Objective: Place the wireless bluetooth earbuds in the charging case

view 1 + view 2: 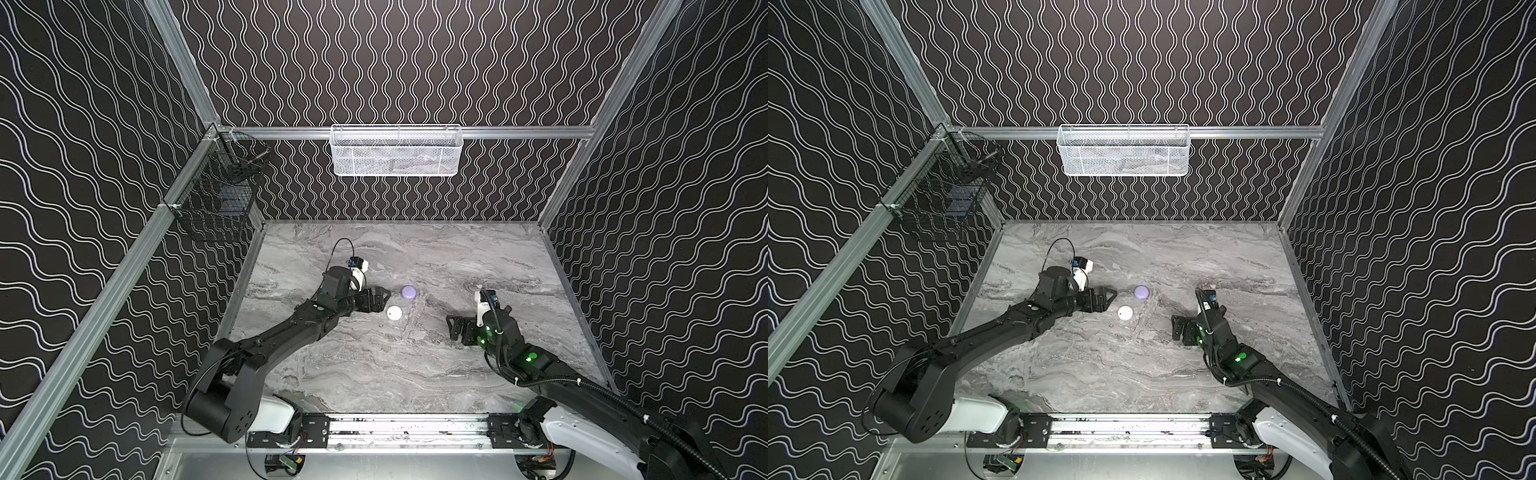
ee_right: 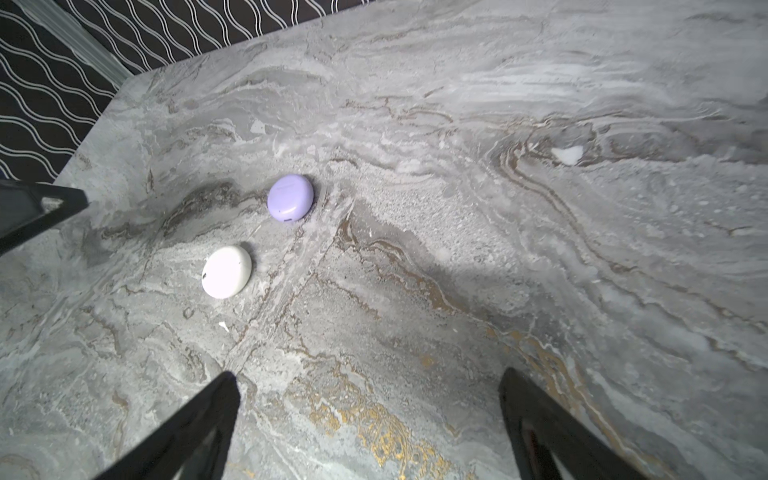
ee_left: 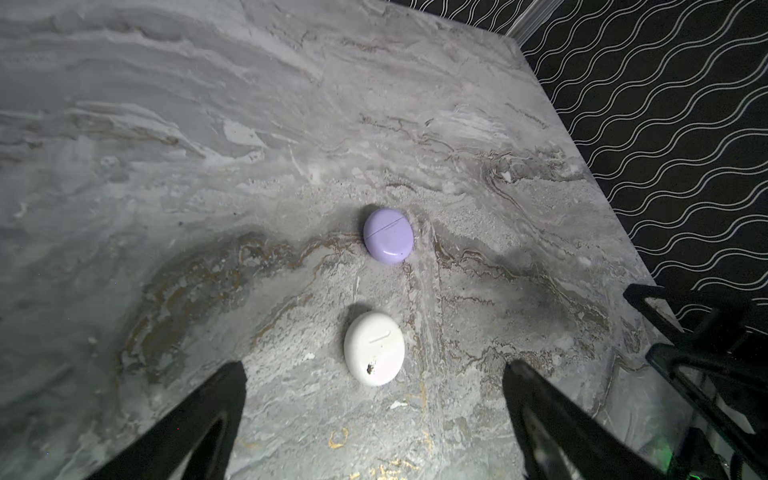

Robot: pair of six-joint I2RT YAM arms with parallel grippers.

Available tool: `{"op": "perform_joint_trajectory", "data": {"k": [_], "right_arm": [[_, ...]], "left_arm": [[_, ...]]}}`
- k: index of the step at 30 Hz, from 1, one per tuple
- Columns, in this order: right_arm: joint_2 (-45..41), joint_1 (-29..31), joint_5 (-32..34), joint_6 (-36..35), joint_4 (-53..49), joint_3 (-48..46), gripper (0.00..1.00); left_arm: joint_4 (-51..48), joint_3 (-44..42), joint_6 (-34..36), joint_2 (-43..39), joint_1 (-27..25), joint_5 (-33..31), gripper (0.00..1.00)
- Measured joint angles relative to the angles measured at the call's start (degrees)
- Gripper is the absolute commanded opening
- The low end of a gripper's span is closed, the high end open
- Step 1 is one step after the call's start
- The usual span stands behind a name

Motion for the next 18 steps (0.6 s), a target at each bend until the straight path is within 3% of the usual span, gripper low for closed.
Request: {"op": "perform_joint_trajectory", "data": {"k": [9, 18], "right_arm": [[-0.94, -0.55, 2.08, 0.31, -3.19, 6.03, 1.0], [2.43, -4.87, 1.62, -0.37, -6.23, 13.68, 0.99]], "left_arm": [[-0.07, -2.16, 1.7, -10.69, -0.13, -3.3, 0.99], [0.13, -2.97, 5.53, -18.95, -0.11, -11.43, 0.99]]}}
